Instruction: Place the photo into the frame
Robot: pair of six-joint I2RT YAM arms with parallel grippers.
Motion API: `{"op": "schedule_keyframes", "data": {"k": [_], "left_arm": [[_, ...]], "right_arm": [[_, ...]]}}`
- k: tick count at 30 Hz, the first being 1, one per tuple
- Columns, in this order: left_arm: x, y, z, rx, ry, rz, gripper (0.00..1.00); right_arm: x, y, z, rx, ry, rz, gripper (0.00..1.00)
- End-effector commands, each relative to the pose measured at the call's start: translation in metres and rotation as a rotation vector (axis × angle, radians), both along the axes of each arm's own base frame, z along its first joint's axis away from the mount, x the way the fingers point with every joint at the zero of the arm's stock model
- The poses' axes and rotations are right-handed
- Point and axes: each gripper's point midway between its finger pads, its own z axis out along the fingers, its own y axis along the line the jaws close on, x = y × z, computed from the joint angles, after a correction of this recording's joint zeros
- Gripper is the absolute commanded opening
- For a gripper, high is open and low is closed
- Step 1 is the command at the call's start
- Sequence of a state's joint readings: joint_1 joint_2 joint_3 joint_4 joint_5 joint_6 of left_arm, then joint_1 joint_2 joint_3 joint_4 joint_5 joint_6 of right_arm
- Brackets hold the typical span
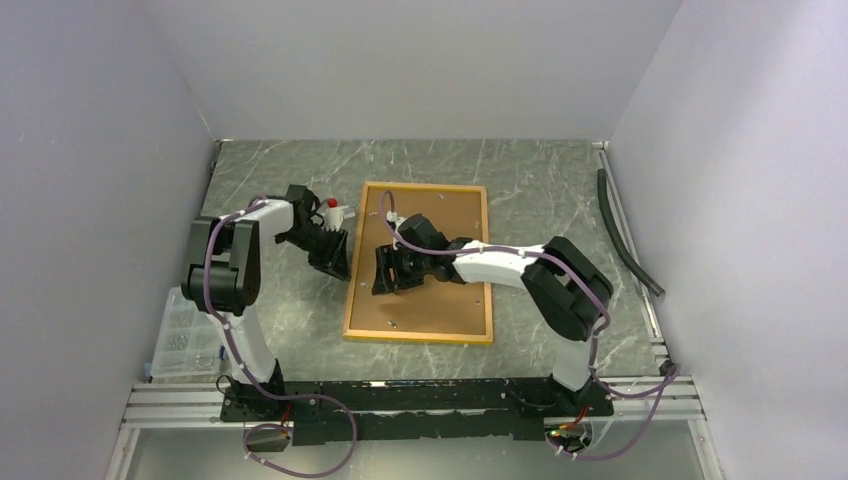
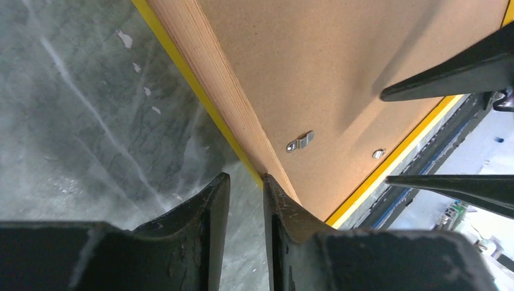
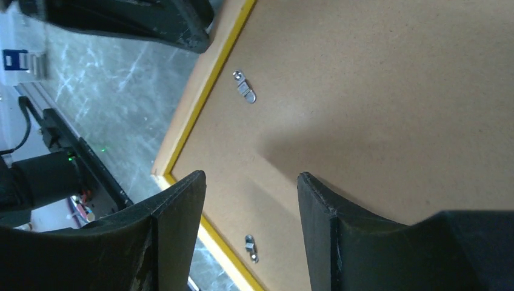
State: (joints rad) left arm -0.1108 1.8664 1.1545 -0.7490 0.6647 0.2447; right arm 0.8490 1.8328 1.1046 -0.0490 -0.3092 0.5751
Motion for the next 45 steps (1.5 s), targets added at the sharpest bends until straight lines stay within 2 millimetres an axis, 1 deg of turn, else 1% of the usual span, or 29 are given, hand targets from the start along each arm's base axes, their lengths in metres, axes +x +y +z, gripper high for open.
{"op": "schedule_keyframes", "data": {"k": [1,7,11,12,15,23,28,35,45], "left_arm": [[0.005,-0.012,0.008,-0.075,0.006,-0.006,0.31],[0.004,-0.015,0.009,-0.103,0.012,-0.01,0.28],[0.003,-0.014,0.003,-0.096,0.016,-0.013,0.25],[0.003,-0.013,0.001,-0.092,0.017,-0.012,0.24],[0.002,-0.013,-0.002,-0.088,0.026,-0.012,0.21],[0.001,-0.011,-0.007,-0.075,0.026,-0.02,0.15],[0.002,-0.011,-0.007,-0.074,0.026,-0.021,0.12],[0.005,-0.011,-0.004,-0.074,0.013,-0.021,0.11],[0.006,-0.01,-0.004,-0.066,0.008,-0.021,0.1]], "right_arm": [[0.014,0.034,0.025,0.115,-0.08,0.052,0.6],[0.02,0.042,0.018,0.123,-0.085,0.061,0.6],[0.023,0.049,0.015,0.131,-0.084,0.072,0.59],[0.024,0.051,0.011,0.129,-0.078,0.074,0.59],[0.026,0.056,0.01,0.138,-0.079,0.078,0.59],[0.031,0.062,0.006,0.155,-0.081,0.079,0.56],[0.029,0.064,0.002,0.161,-0.066,0.085,0.54],[0.019,0.062,-0.002,0.179,-0.025,0.093,0.49],[0.014,0.062,0.002,0.195,-0.002,0.1,0.47]]}}
